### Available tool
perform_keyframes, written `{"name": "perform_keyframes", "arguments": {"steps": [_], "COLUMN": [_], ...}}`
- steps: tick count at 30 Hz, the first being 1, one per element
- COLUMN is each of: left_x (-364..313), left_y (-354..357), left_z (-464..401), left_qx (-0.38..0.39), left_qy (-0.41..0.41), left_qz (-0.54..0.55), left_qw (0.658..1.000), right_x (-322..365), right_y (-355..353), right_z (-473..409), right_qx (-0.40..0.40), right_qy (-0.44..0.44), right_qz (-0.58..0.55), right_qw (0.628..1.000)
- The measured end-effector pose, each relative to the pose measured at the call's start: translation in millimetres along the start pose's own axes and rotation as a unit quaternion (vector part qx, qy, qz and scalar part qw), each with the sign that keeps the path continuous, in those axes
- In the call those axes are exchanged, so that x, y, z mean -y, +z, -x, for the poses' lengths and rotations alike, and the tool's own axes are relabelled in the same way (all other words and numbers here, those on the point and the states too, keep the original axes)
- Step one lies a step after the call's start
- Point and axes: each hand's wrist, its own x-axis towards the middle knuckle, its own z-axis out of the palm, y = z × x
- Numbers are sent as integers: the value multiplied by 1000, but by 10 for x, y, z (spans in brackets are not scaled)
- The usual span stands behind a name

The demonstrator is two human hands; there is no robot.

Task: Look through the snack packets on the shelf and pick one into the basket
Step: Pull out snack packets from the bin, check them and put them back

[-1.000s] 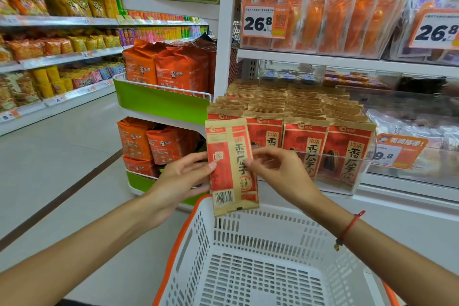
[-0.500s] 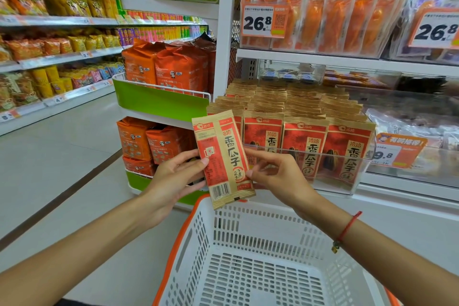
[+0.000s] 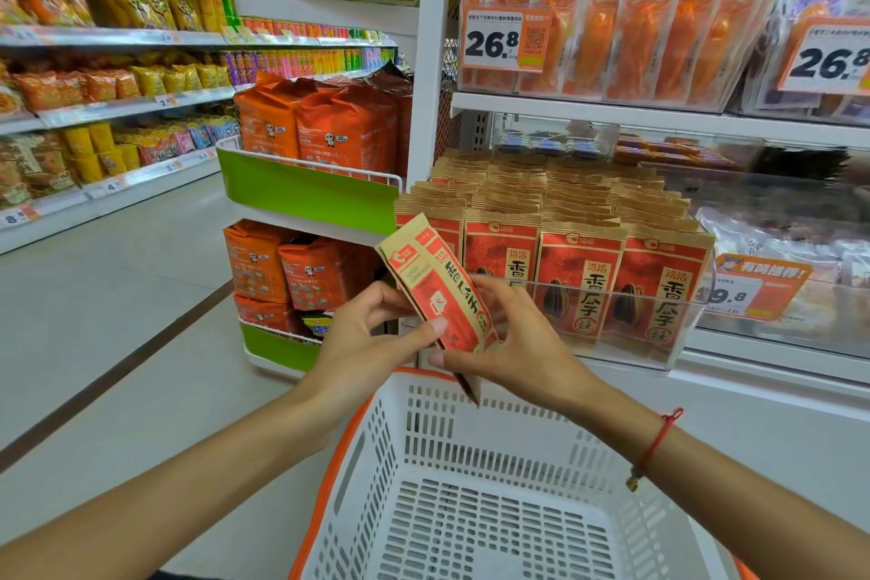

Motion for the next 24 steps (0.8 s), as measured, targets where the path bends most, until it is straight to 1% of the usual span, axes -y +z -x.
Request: {"name": "perform_keyframes", "arguments": {"steps": [2, 6, 9, 12, 14, 19, 22, 24], "left_x": [-37, -104, -109, -92, -88, -119, -204, -297], "left_y": [12, -36, -104, -152, -175, -214, -183, -174], "left_z": [2, -37, -76, -90, -97, -179, -286, -382], "left_qx": [7, 34, 35, 72, 74, 47, 28, 13], "left_qy": [6, 15, 29, 42, 49, 65, 72, 78], "left_qz": [6, 16, 25, 34, 38, 25, 50, 82], "left_qw": [1000, 999, 999, 996, 995, 997, 996, 994], "right_x": [19, 34, 7, 21, 34, 109, 196, 265], "right_y": [-65, -224, -295, -337, -369, -425, -480, -545], "right_z": [-19, -50, -77, -97, -106, -128, -180, -235], "right_qx": [21, 107, 145, 154, 163, 194, 178, 160], "right_qy": [9, 31, 36, 46, 45, 13, -6, -36], "right_qz": [-11, -132, -150, -186, -200, -200, -195, -192], "right_qw": [1000, 985, 977, 969, 965, 960, 965, 968]}}
